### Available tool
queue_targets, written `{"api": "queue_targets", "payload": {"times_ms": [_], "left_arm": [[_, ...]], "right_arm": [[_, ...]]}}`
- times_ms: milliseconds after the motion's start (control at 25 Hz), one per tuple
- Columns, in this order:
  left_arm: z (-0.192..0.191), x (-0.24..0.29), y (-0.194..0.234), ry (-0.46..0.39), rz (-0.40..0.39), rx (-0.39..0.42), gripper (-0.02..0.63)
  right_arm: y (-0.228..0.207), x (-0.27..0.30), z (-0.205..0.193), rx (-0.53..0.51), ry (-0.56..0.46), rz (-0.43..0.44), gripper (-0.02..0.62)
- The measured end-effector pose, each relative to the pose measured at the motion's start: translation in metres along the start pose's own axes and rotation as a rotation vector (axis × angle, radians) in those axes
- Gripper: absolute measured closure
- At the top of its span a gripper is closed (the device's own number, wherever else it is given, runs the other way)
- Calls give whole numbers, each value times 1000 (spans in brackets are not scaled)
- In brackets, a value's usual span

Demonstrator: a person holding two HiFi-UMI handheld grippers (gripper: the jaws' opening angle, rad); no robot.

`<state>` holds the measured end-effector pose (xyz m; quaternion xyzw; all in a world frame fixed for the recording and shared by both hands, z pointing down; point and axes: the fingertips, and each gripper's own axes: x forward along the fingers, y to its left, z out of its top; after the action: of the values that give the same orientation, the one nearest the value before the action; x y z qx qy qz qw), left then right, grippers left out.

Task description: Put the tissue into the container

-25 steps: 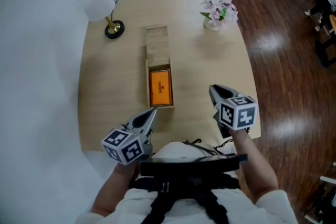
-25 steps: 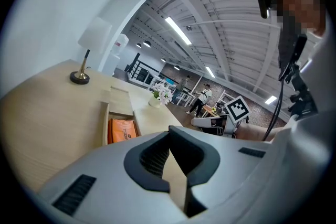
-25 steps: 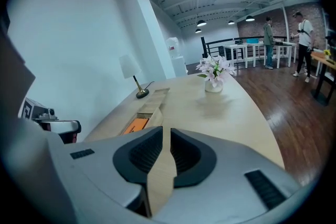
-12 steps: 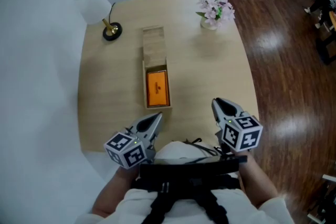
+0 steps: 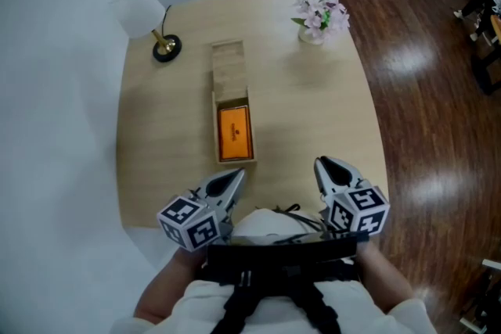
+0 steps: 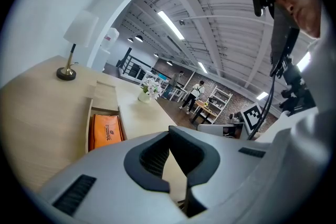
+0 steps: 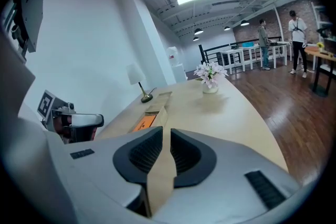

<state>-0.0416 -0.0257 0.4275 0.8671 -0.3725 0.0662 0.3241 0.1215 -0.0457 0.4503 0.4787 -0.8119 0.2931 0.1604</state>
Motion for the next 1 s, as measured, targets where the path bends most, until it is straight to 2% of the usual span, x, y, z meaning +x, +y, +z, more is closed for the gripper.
{"api": "queue_targets", "payload": {"times_ms": [120,520,1000], "left_arm": [[0,1,0,5,-1,1,606],[1,0,1,15,-6,7,606],[-2,-2,-1,27,-14,14,606]], "right_arm": [[3,2,2,-23,4,6,595],[22,10,2,-90,43,67,595],[31,12,-6,-147,81,81,595]]}}
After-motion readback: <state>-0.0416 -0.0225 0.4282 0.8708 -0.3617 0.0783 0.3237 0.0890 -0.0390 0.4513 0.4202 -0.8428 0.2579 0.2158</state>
